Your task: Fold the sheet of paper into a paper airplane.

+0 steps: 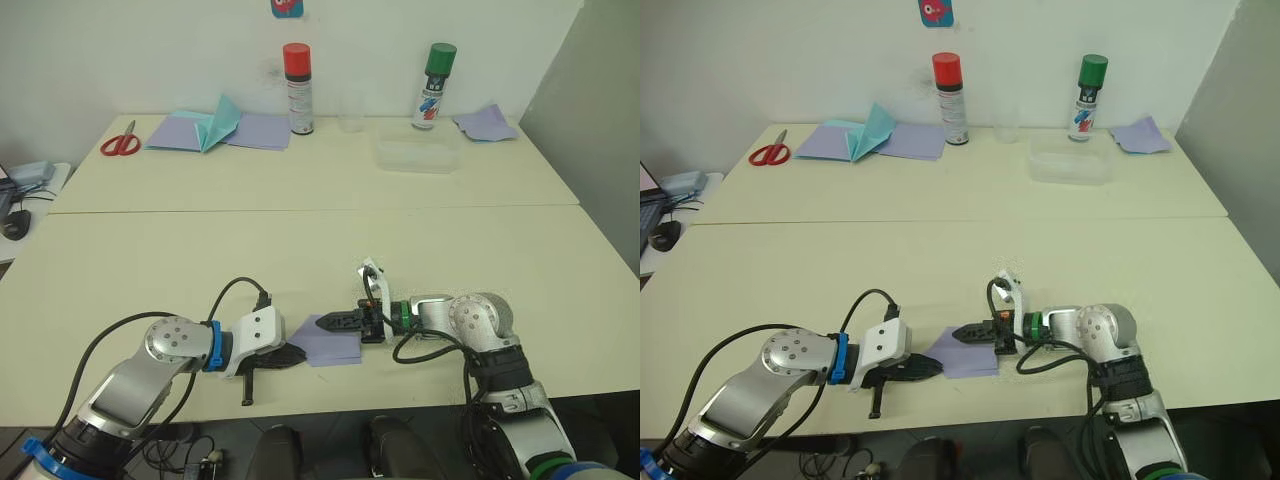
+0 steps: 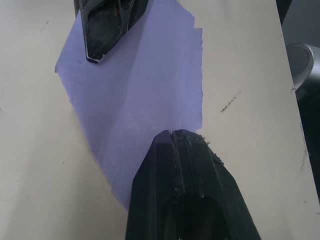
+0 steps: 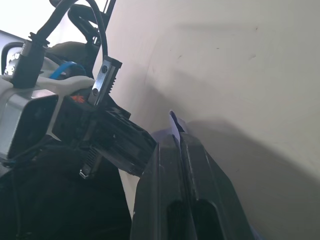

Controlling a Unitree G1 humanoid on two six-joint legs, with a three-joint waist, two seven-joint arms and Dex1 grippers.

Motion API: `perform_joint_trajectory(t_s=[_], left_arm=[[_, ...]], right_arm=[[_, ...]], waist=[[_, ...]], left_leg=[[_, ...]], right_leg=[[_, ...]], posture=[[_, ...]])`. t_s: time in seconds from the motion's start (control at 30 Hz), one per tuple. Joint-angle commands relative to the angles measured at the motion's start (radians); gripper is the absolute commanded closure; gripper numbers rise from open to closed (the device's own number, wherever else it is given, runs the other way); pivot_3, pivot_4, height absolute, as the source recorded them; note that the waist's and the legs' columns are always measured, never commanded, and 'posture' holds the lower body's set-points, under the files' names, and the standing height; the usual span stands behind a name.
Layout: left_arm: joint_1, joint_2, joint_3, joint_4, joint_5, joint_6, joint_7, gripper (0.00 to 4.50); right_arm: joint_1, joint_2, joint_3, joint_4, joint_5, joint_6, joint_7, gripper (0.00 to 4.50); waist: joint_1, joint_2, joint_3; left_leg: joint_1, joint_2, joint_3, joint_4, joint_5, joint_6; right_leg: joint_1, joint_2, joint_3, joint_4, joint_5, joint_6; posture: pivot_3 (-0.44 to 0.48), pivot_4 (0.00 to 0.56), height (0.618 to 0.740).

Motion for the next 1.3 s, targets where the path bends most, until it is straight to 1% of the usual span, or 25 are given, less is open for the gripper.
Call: perform_joint_trajectory(t_s=[0.03,0.13,0.27,0.37,0.57,0.7,0.93,1.17,1.3], left_arm=[[0.033,0.013,-0.039,0.019,0.026,0.007,-0.016,4.5],[0.036,0.017,-0.036,0.024,0.027,0.002,-0.019,4.5],[0.032,0.017,-0.03,0.03,0.026,0.005,-0.02,4.5],[0.037,0.021,-0.018,0.027,0.018,0.015,-0.018,4.5],[0.056,0.039,0.043,0.018,-0.03,0.066,-0.018,4.5],[0.06,0.055,0.072,0.013,-0.056,0.1,-0.016,4.5],[0.07,0.069,0.085,0.018,-0.069,0.115,-0.011,4.5],[0.057,0.062,0.086,0.02,-0.077,0.128,-0.008,4.5],[0.011,0.071,0.183,0.009,-0.204,0.235,-0.035,4.5]], right_arm=[[0.02,-0.065,0.116,-0.082,-0.087,-0.19,0.126,4.47],[0.033,-0.111,0.199,-0.11,-0.156,-0.341,0.221,4.47],[0.036,-0.129,0.25,-0.109,-0.242,-0.496,0.274,4.47],[0.038,-0.138,0.268,-0.111,-0.275,-0.556,0.306,4.47],[0.048,-0.173,0.342,-0.042,-0.424,-0.79,0.391,4.47],[0.064,-0.188,0.373,-0.025,-0.497,-0.91,0.425,4.47],[0.089,-0.194,0.398,0.019,-0.587,-1.009,0.44,4.47],[0.077,-0.191,0.416,0.071,-0.674,-1.038,0.418,4.47],[0.068,-0.189,0.41,0.097,-0.69,-1.039,0.413,4.47]], waist=[[-0.001,0.0,0.0],[-0.001,0.0,0.0],[0.0,0.0,0.0],[0.0,0.0,0.0],[-0.002,0.0,0.0],[-0.002,0.0,0.001],[-0.001,0.0,0.001],[-0.001,0.0,0.001],[-0.001,0.0,0.001]], left_leg=[[0.0,0.0,0.0,0.0,0.0,0.0],[0.0,0.0,0.0,0.0,0.0,0.0],[0.0,0.0,0.0,-0.001,0.0,0.0],[0.0,0.0,0.0,-0.001,0.0,0.0],[0.0,0.0,0.0,-0.001,0.0,0.0],[0.0,0.001,-0.001,-0.001,0.0,0.0],[0.0,0.001,-0.001,-0.001,0.0,0.0],[0.002,0.001,-0.001,-0.001,0.0,0.0],[0.003,0.001,-0.001,-0.001,0.0,0.0]], right_leg=[[0.0,0.0,0.0,0.0,0.0,0.0],[0.0,0.0,0.0,0.0,0.0,-0.001],[-0.001,0.001,-0.001,0.0,-0.001,-0.002],[-0.001,0.001,-0.001,0.0,-0.001,-0.002],[-0.001,0.001,-0.001,0.0,-0.002,-0.002],[-0.001,0.002,-0.002,0.001,-0.002,-0.004],[-0.001,0.002,-0.003,0.001,-0.004,-0.007],[0.0,0.002,-0.002,0.002,-0.005,-0.008],[0.0,0.002,-0.002,0.002,-0.005,-0.009]], posture=[[0.0,0.15,0.74],[0.0,0.15,0.74],[0.0,0.15,0.74],[0.0,0.15,0.74],[0.0,0.15,0.74],[0.0,0.15,0.74],[0.0,0.15,0.74],[0.0,0.15,0.74],[0.0,0.15,0.74]])
